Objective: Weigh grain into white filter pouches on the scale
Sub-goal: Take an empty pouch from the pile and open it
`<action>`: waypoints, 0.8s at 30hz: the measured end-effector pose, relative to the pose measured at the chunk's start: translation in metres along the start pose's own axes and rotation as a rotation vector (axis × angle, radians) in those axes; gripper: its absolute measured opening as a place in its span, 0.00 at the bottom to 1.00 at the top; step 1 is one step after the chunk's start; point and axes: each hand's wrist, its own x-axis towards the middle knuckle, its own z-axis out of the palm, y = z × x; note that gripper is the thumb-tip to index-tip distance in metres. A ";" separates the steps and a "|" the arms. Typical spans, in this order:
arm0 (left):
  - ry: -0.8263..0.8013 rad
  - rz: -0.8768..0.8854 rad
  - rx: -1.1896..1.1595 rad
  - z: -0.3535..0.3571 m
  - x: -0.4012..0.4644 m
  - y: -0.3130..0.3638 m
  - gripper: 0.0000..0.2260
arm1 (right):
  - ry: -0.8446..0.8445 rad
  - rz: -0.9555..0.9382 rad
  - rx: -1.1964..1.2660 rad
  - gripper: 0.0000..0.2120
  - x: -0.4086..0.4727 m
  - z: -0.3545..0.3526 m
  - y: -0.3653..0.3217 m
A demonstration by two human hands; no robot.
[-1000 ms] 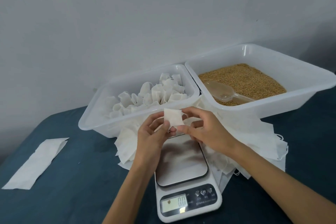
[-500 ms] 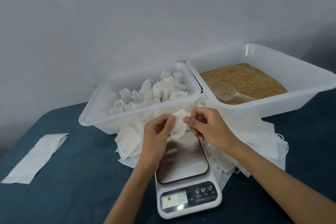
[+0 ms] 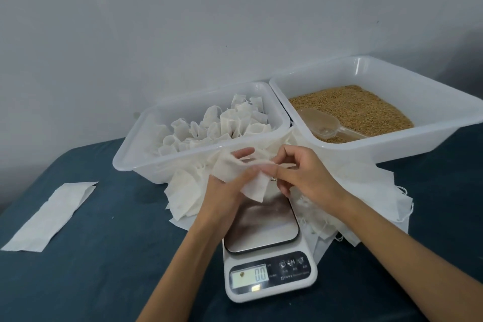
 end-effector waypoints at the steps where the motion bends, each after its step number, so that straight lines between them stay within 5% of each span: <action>1: 0.034 0.003 -0.015 -0.001 0.001 0.001 0.15 | 0.003 0.010 0.007 0.10 0.000 -0.001 -0.001; 3: 0.067 0.019 -0.004 -0.004 0.002 0.002 0.10 | 0.000 0.039 0.014 0.07 0.000 -0.001 -0.001; 11: 0.124 0.017 -0.108 0.000 0.001 0.003 0.17 | -0.004 0.048 -0.016 0.09 0.001 -0.001 -0.001; 18: 0.105 0.005 -0.018 -0.002 0.001 0.004 0.10 | 0.084 0.054 0.029 0.10 0.001 -0.006 -0.005; 24: 0.118 0.002 -0.050 0.000 0.000 0.004 0.09 | -0.057 0.143 0.032 0.06 0.000 -0.007 -0.008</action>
